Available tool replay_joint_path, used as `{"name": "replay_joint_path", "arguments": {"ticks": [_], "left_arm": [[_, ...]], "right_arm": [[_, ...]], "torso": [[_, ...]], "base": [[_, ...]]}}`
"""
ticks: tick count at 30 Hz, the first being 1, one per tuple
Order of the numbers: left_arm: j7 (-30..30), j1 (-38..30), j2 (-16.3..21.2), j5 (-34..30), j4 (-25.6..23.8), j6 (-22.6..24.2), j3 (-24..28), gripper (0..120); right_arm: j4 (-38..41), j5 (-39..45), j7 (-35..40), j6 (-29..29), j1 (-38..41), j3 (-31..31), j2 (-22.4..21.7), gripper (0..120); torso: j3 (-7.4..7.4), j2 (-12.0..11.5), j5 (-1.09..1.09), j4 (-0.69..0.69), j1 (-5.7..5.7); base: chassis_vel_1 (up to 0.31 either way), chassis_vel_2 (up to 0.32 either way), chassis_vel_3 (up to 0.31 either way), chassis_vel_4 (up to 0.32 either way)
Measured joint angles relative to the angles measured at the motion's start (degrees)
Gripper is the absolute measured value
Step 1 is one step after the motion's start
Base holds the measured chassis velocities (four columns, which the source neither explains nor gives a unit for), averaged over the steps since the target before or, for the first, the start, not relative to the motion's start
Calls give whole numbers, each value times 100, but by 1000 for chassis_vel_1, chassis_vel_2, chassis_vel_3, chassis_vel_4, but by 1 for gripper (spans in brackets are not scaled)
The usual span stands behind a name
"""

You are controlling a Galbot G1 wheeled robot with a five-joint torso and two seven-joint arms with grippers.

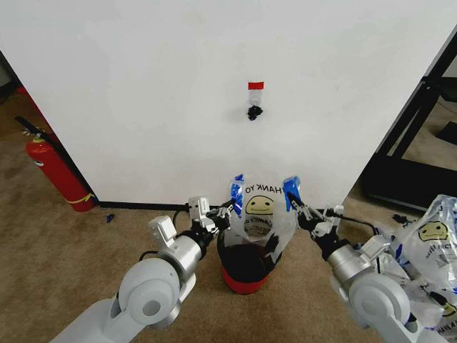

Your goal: Pick up the garbage bag from the wall and place it over the trash bin.

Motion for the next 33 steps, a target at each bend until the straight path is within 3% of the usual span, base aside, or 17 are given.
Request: {"name": "replay_joint_path", "arguments": {"ticks": [4,12,19,33], "left_arm": [[39,-50,108,23,233,-9,86,0],[261,-215,259,120,688,-19,263,0],[266,-37,322,288,921,-42,347,0],[43,684,596,673,547,2,362,0]], "right_arm": [[-140,-73,12,8,37,-218,125,0],[-404,-243,-226,69,91,-626,-449,0],[-688,-328,-209,109,207,-983,-587,0],[-215,-74,325,55,-180,-1051,-1201,0]], "torso": [[0,0,4,0,0],[0,0,2,0,0],[1,0,3,0,0],[0,0,2,0,0]], "base": [[0,0,0,0],[0,0,0,0],[0,0,0,0],[0,0,0,0]]}}
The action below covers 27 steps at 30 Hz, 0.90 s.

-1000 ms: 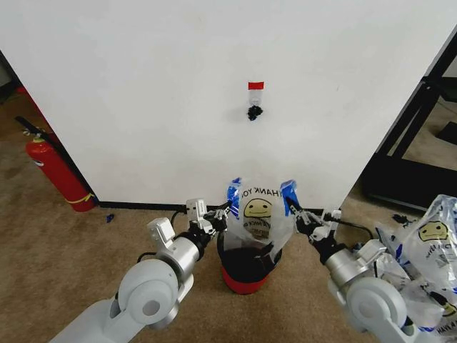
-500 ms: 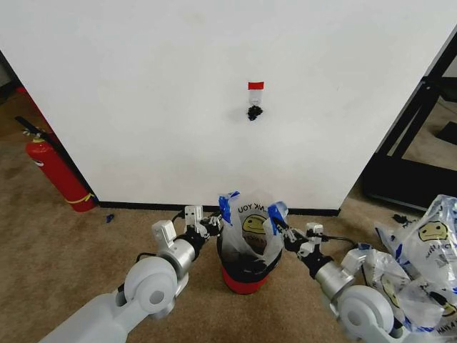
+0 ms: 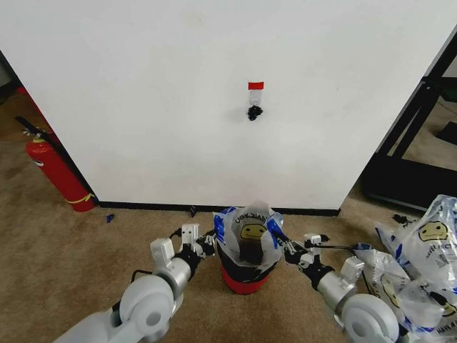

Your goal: Pick up the garbage bag from the wall and place it over the trash bin.

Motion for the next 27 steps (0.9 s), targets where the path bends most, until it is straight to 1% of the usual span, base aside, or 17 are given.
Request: {"name": "replay_joint_path", "arguments": {"ticks": [3,4,8,12,16,17,20,22,24,27], "left_arm": [[-103,232,-21,118,5,26,-3,0],[-103,232,-21,118,5,26,-3,0],[-259,453,-5,241,-67,126,-18,0],[-403,487,37,242,-210,270,-30,0],[-606,440,192,80,-513,685,-20,0],[-606,440,192,80,-513,685,-20,0],[-721,320,300,-170,-701,1023,72,0],[-758,219,285,-253,-708,1181,188,0],[-763,169,254,-254,-667,1204,255,0],[-809,16,140,-266,-460,1334,511,0]], "right_arm": [[156,-81,391,-234,-71,-48,-12,0],[156,-81,391,-234,-71,-48,-12,0],[435,43,1019,-677,-120,31,-115,0],[639,154,1210,-883,-184,141,-247,0],[891,194,1271,-1198,-234,218,-403,0],[891,194,1271,-1198,-234,218,-403,0],[1098,195,1404,-1691,-274,297,-558,0],[1149,192,1529,-1962,-280,313,-623,0],[1150,188,1570,-2051,-278,312,-636,0],[1146,181,1745,-2353,-258,311,-636,0]], "torso": [[0,0,1,0,0],[0,0,1,0,0],[0,0,0,1,0],[0,0,-1,0,0],[0,0,1,0,0],[0,0,1,0,0],[0,0,1,0,0],[0,0,1,0,0],[0,0,2,0,0],[0,0,0,-1,0]], "base": [[0,0,0,0],[0,0,0,0],[0,0,0,0],[0,0,0,0],[0,0,0,0],[0,0,0,0],[0,0,0,0],[0,0,0,0],[0,0,0,0],[0,0,0,0]]}}
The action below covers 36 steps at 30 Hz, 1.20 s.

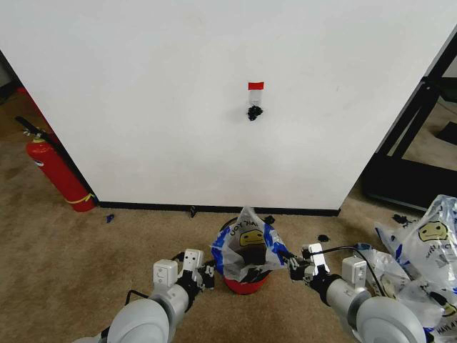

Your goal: Pick up the garbage bag from the wall and place it over the trash bin.

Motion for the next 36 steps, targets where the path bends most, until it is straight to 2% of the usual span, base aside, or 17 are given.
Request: {"name": "replay_joint_path", "arguments": {"ticks": [11,23,29,36], "left_arm": [[-161,2,80,-29,33,170,147,0],[-163,463,201,204,-23,223,98,0],[-99,419,164,315,180,193,117,0],[-92,183,-26,394,420,174,390,0]], "right_arm": [[25,274,651,-701,33,142,68,0],[-114,314,936,-910,29,72,263,0],[-242,313,1059,-926,41,107,308,0],[-387,367,1191,-989,139,112,327,0]], "torso": [[0,0,1,0,0],[0,0,1,1,0],[0,0,1,1,0],[0,0,0,1,0]], "base": [[0,0,0,0],[0,0,0,0],[0,0,0,0],[0,0,0,0]]}}
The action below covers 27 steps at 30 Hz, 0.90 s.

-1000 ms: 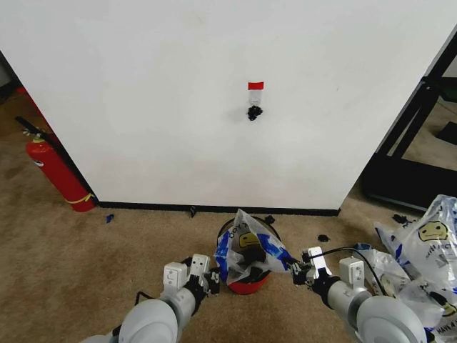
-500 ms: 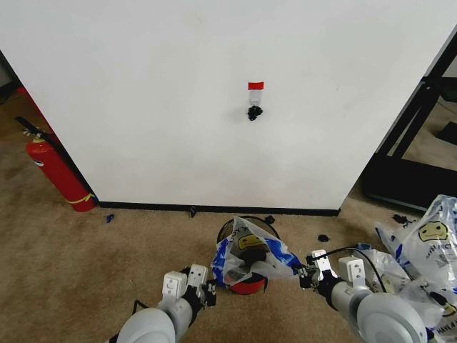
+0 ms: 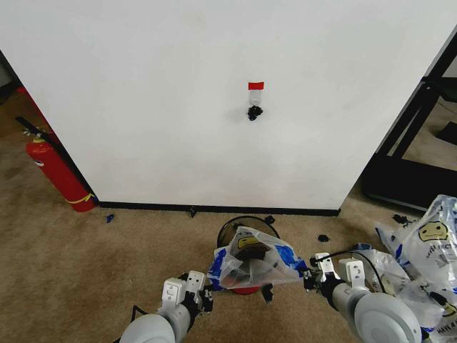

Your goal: Pick up the garbage bag from the wall and place it over the trash bin.

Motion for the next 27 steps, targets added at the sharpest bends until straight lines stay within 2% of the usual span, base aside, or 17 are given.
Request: {"name": "replay_joint_path", "arguments": {"ticks": [9,18,27], "left_arm": [[14,-94,-127,115,221,-43,244,0],[56,-559,-386,202,805,-123,524,0],[81,-773,-502,252,1079,-203,552,0]], "right_arm": [[-286,-33,56,-60,67,-90,125,0],[-729,-170,47,81,353,-295,378,0],[-1078,-326,-28,249,630,-525,671,0]], "torso": [[0,0,1,0,0],[0,0,1,0,0],[0,0,1,0,0]], "base": [[0,0,0,0],[0,0,0,0],[0,0,0,0]]}}
